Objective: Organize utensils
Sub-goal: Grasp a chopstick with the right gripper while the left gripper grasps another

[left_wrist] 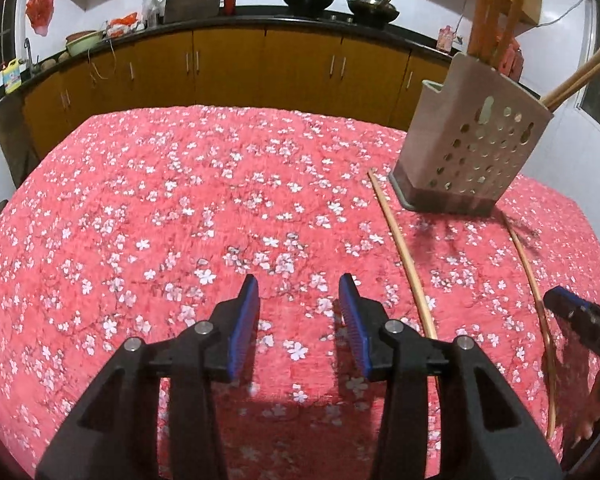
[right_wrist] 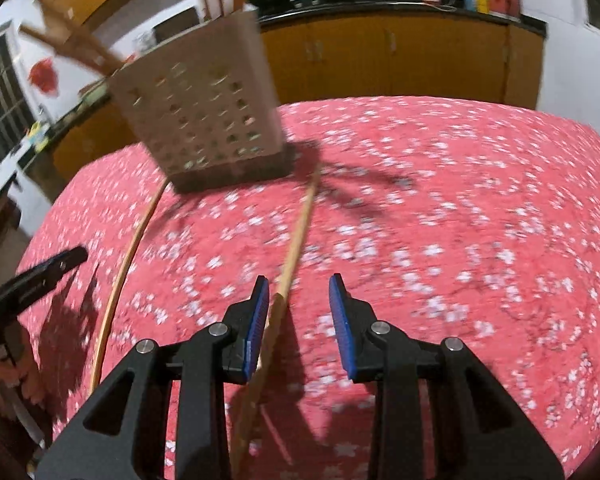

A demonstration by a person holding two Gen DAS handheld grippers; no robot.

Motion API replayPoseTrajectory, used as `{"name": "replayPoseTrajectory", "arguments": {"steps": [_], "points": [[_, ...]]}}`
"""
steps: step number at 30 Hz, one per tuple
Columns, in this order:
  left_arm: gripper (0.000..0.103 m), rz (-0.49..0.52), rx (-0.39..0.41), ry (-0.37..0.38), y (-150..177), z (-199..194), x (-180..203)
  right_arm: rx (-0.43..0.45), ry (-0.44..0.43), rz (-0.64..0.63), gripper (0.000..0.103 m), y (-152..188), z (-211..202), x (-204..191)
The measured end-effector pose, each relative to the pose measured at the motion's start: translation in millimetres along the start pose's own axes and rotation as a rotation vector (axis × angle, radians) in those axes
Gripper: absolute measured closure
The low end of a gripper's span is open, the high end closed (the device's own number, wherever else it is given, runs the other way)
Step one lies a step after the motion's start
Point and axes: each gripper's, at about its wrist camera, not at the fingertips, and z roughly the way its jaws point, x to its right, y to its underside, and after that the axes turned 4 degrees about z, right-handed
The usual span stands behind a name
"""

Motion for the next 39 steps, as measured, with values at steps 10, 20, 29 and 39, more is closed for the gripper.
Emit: {"name": "replayPoseTrajectory", "arguments": {"steps": [10, 20, 29, 39], "points": [[0.061, 0.006, -0.011, 0.052, 1.7, 2.5, 6.1, 0.021, 0.13, 0.037, 0.095, -19.2, 7.8, 20.2], [0.061, 0.084, -0.047, 0.186, 7.0, -3.2, 49.0, 0.032, 0.157, 0.056, 0.095, -30.0, 13.0, 34.7], [0.093, 0.211, -0.082, 0.083, 12.6, 11.5, 76.3, 0.034, 0.15, 0.066, 0.095, -29.3, 13.1, 34.3], [0.094, 0.104, -0.086, 0.01, -22.7, 37.2, 25.2, 0.019, 0.132, 0.053, 0.094, -36.3, 18.0, 35.8]]}}
